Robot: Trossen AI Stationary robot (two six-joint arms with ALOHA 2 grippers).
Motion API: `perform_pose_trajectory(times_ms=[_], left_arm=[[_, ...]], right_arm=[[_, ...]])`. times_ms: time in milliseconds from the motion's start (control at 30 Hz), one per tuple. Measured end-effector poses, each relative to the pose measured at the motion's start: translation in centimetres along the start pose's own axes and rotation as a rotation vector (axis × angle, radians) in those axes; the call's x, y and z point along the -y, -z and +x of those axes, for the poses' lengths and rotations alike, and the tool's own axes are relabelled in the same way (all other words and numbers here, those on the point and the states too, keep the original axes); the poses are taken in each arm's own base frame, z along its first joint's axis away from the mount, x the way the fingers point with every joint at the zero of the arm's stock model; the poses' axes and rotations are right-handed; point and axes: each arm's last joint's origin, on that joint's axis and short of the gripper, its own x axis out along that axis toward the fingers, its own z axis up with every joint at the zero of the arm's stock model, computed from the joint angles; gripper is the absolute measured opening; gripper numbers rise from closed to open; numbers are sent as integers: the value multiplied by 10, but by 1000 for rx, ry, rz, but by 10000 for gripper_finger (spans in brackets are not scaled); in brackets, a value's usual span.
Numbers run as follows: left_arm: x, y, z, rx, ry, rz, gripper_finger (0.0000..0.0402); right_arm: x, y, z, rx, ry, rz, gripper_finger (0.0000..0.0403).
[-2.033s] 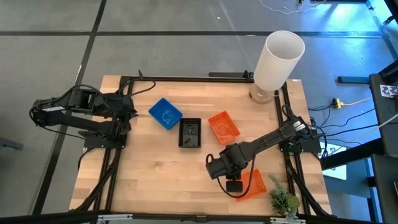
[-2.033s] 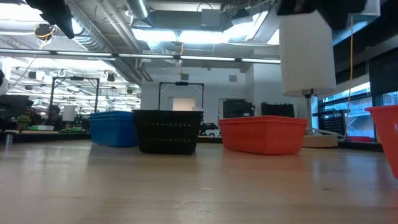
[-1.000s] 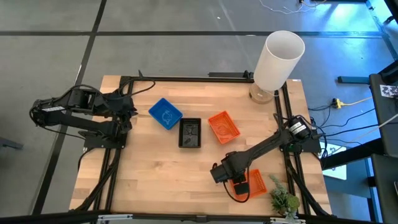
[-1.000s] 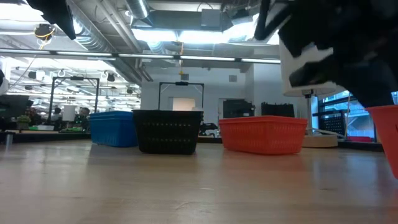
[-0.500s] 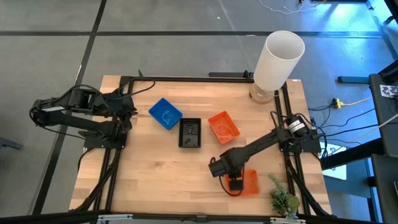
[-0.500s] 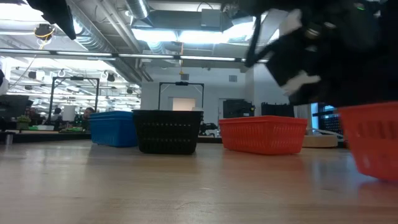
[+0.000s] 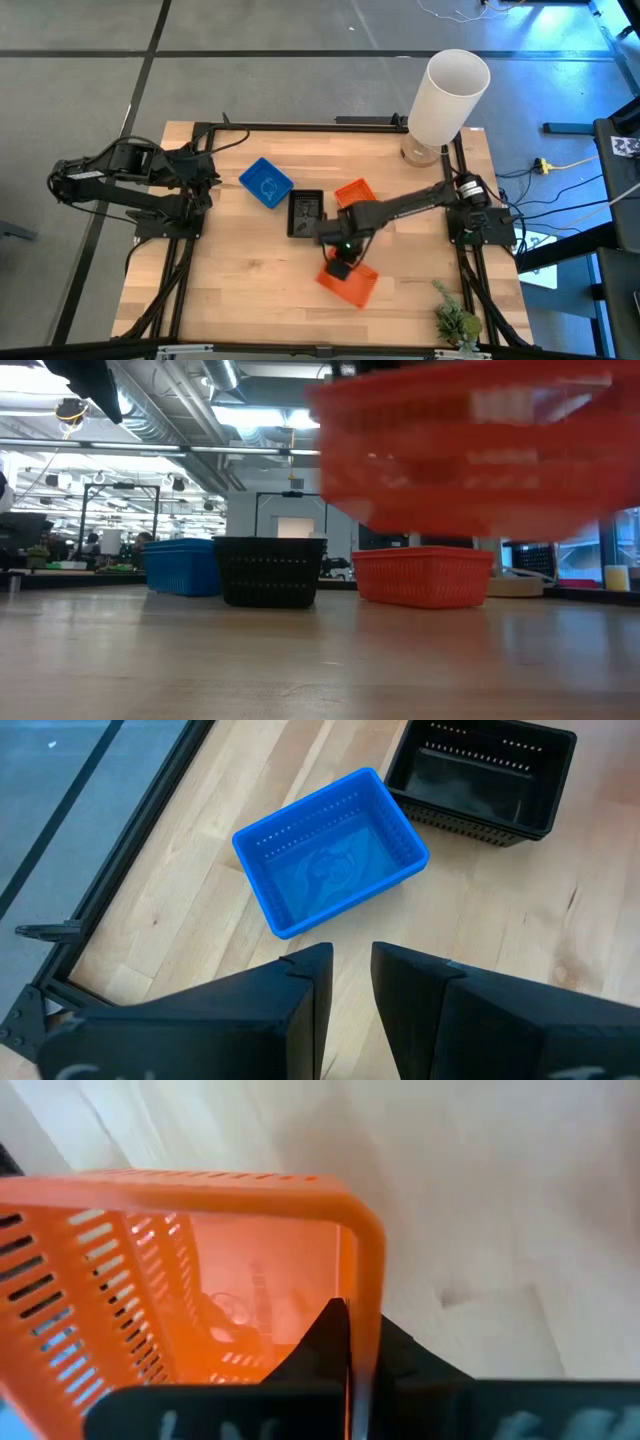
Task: Stack baskets by color
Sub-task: Stack the bottom orange bin on the top orange bin
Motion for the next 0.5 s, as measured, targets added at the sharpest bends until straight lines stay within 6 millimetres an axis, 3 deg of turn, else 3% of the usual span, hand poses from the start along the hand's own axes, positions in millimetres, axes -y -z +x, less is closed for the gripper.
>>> perform_pose_trajectory(times_ms=[233,500], left_arm=[[0,0,0,-1,0,0,65],[0,0,0,0,0,1,65]], right_arm=[[-3,-18,-47,70,-39,281,1],[12,-28,-91,180,64,387,0]])
